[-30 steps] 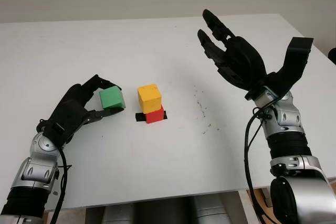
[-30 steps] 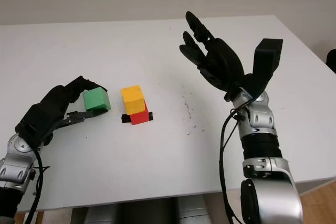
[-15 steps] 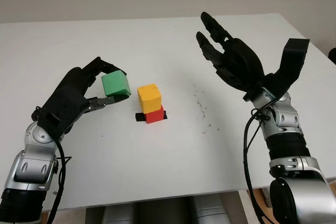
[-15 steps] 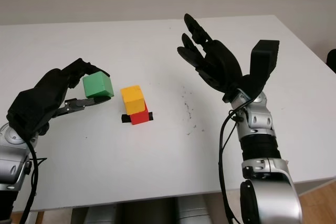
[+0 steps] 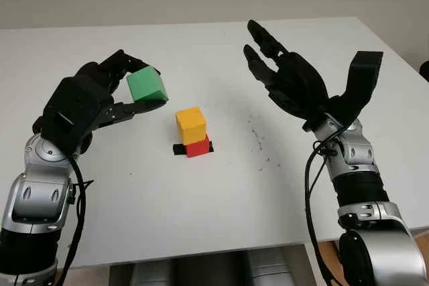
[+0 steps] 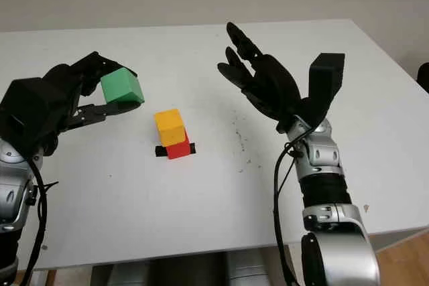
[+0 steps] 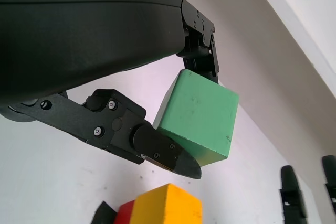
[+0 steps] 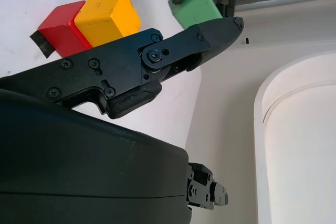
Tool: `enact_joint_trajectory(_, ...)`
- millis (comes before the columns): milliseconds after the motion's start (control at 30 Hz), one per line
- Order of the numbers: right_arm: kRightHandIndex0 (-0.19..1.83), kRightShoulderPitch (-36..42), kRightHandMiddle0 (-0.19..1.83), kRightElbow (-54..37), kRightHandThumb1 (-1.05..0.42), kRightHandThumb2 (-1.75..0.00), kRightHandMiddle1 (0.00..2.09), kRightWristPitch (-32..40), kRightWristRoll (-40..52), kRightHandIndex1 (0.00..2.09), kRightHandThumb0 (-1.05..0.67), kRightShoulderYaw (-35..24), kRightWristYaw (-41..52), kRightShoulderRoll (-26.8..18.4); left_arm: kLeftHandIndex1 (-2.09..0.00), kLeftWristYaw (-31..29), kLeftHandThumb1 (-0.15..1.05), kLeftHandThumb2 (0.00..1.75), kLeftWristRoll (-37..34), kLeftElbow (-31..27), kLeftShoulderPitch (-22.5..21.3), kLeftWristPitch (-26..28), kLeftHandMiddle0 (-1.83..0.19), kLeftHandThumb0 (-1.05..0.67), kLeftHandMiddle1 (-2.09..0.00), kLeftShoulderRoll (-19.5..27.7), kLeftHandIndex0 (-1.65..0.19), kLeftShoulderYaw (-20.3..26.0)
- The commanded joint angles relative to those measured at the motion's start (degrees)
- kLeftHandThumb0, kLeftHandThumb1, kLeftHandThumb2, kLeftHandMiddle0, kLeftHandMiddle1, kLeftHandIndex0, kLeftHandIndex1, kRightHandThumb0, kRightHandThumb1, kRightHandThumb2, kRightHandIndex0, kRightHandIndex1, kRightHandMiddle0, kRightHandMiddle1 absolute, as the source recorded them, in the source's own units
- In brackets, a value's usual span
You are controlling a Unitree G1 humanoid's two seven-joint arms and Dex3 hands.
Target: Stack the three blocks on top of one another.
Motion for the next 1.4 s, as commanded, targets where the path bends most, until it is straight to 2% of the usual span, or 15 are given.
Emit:
enact_joint_trajectory(0, -0.19, -0.1, -0.1, 0.5, -0.97, -0.06, 0.06, -0.8, -0.4, 0.0, -0.78, 0.1, -0.3, 0.6, -1.64, 0.5, 0.96, 0.06, -0.2, -2.3, -2.7, 2.5, -0.22, -0.34, -0.08, -0.3, -0.37, 0.7)
enact_joint_trajectory(200, -0.19, -0.1, -0.11, 1.6, -0.98, -0.06, 0.06, -1.8, -0.4, 0.0, -0.77, 0.0, -0.2, 1.5, -1.59, -0.5, 0.98, 0.06, -1.3, -4.4, -6.2, 10.6, -0.19, -0.3, -0.05, -0.5, -0.38, -0.6)
enact_joint_trajectory(433, -0.19, -0.3, -0.1, 2.6, -1.0, -0.06, 0.06, -2.6, -0.7, 0.0, -0.75, 0.0, -0.4, 2.0, -1.53, -0.4, 0.99, 0.05, -1.4, -4.9, -7.7, 14.9, -0.16, -0.29, -0.05, -1.6, -0.37, -3.4)
enact_joint_trajectory(667, -0.19, -0.3, -0.1, 2.1, -1.0, -0.06, 0.06, -2.2, -0.6, 0.0, -0.75, 0.0, -0.7, 2.1, -1.64, 0.8, 0.95, 0.05, 0.3, -4.1, -7.6, 14.5, -0.18, -0.27, -0.06, -2.8, -0.36, -7.0)
enact_joint_trajectory(1000, -0.19, -0.4, -0.08, 2.0, -0.99, -0.05, 0.06, -1.8, -0.4, 0.0, -0.75, 0.0, -1.2, 2.3, -1.68, 2.9, 0.95, 0.05, 1.1, -1.7, -6.7, 13.8, -0.14, -0.3, -0.04, -6.1, -0.39, -8.6)
enact_joint_trajectory(1200, -0.19, -0.3, -0.08, 1.8, -0.98, -0.05, 0.07, -1.6, -0.4, 0.0, -0.75, 0.2, -1.3, 2.6, -1.69, 2.4, 0.95, 0.06, 2.0, -1.8, -6.7, 14.4, -0.15, -0.3, -0.05, -5.9, -0.38, -9.6)
enact_joint_trajectory(1367, -0.19, -0.5, -0.08, 1.7, -0.98, -0.05, 0.07, -1.3, -0.4, 0.0, -0.75, 0.2, -1.5, 2.7, -1.72, 0.5, 0.96, 0.06, 1.9, -3.9, -6.8, 17.2, -0.16, -0.29, -0.06, -4.8, -0.38, -10.3)
